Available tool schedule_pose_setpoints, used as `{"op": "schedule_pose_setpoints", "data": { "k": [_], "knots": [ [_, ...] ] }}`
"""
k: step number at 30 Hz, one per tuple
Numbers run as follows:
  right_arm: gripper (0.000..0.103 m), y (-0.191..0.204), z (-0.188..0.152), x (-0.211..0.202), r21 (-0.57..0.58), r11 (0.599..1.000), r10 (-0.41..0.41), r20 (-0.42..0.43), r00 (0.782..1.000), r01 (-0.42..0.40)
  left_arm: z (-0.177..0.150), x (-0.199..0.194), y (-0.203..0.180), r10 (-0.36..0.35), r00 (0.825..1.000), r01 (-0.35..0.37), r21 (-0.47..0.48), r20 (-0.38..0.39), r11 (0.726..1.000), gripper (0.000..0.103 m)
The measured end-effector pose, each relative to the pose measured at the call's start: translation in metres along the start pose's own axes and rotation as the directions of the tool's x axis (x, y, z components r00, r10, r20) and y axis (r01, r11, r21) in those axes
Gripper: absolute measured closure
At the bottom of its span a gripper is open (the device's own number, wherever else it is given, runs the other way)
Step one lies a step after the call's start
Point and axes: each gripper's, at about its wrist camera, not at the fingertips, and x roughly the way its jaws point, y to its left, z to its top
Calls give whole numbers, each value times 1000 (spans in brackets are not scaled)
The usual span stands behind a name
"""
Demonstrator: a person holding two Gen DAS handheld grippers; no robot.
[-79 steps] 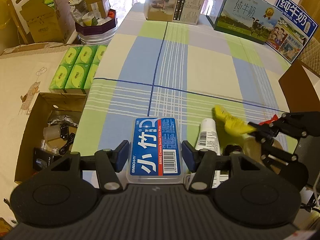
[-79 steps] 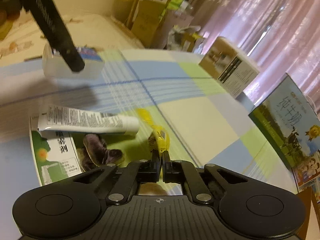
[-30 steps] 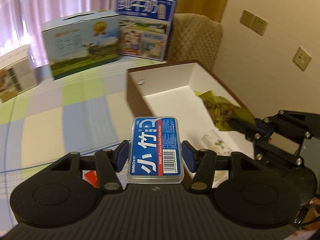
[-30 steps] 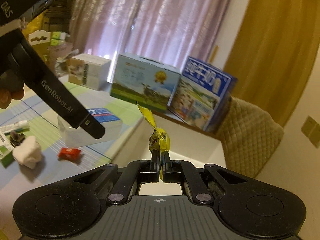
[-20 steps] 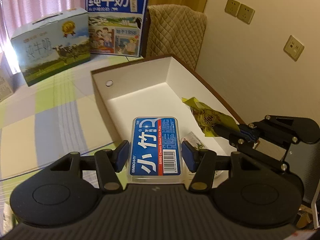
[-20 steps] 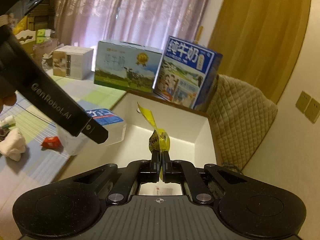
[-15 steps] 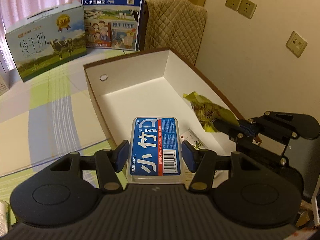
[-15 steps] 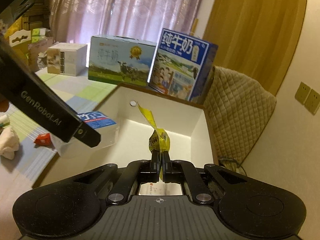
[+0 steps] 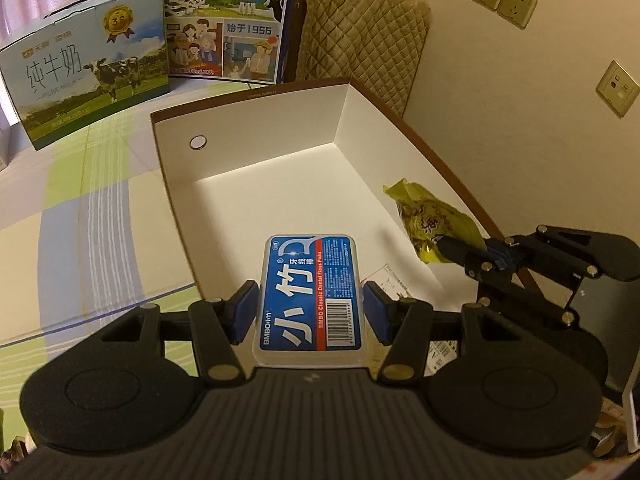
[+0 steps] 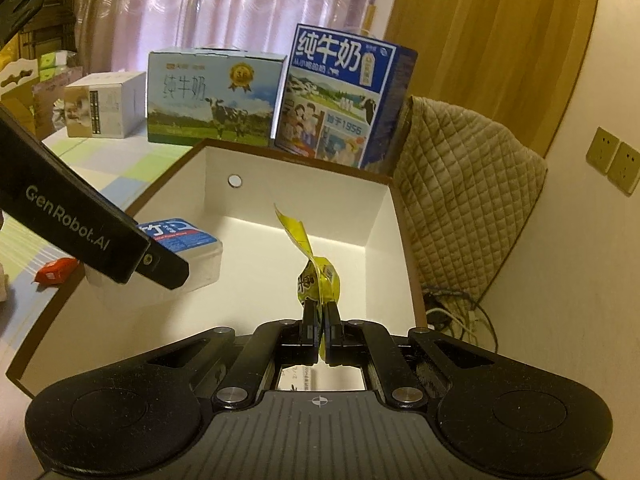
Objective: Organize objects
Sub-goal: 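Carry both items into the cardboard box and open both grippers, then withdraw both grippers from the cardboard box back over the table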
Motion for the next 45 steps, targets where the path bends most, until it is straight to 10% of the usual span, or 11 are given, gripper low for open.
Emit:
{"op": "schedule_pose_setpoints", "data": {
  "k": [27, 34, 45],
  "knots": [
    [99, 0, 1, -19, 96, 995, -7, -12, 1000, 8, -17, -41, 13, 5, 998, -6, 17, 70, 1000, 21],
    [45, 15, -2, -50, 184, 983, 15, 54, 998, -25, -31, -73, 28, 12, 995, -12, -3, 102, 1000, 16],
    [38, 46, 2, -96, 277, 956, 63, 108, 992, -91, -60, -126, 59, 76, 987, -69, -55, 139, 996, 13]
  ]
}}
